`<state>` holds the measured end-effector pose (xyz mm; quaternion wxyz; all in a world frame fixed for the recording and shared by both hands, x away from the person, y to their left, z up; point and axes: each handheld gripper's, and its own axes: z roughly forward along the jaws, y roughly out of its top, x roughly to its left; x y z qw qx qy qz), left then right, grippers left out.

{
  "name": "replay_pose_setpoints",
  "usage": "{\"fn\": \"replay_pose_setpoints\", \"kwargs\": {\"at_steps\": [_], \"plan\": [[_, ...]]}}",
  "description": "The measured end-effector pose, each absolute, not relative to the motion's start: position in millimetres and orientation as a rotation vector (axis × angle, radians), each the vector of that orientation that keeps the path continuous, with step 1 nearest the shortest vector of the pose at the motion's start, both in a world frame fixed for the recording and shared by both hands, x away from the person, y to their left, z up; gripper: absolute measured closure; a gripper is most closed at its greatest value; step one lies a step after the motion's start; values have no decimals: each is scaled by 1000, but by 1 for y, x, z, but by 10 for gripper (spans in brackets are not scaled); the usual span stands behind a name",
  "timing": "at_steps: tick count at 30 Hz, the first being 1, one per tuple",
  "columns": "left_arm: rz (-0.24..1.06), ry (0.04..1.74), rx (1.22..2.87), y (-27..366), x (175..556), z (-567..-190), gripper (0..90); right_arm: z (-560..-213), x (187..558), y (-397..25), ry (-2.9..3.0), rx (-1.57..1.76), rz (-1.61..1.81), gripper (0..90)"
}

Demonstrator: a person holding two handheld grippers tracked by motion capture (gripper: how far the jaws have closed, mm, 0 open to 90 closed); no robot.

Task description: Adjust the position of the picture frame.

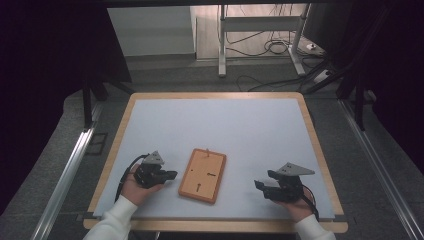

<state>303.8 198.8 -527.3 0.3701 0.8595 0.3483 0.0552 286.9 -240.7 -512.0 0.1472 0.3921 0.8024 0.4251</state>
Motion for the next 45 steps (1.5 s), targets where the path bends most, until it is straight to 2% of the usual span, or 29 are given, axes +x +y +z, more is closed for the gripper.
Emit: {"fn": "replay_pose_setpoints", "kwargs": {"at_steps": [10, 25, 45], "plan": [[70, 821, 2276, 187, 289, -531, 899, -510, 289, -249, 2294, 1170, 1230, 322], [58, 809, 2306, 183, 288, -533, 900, -509, 292, -251, 2303, 1182, 1235, 317], [36, 722, 2340, 155, 281, -531, 900, -511, 292, -246, 2342, 1172, 1236, 310]]}}
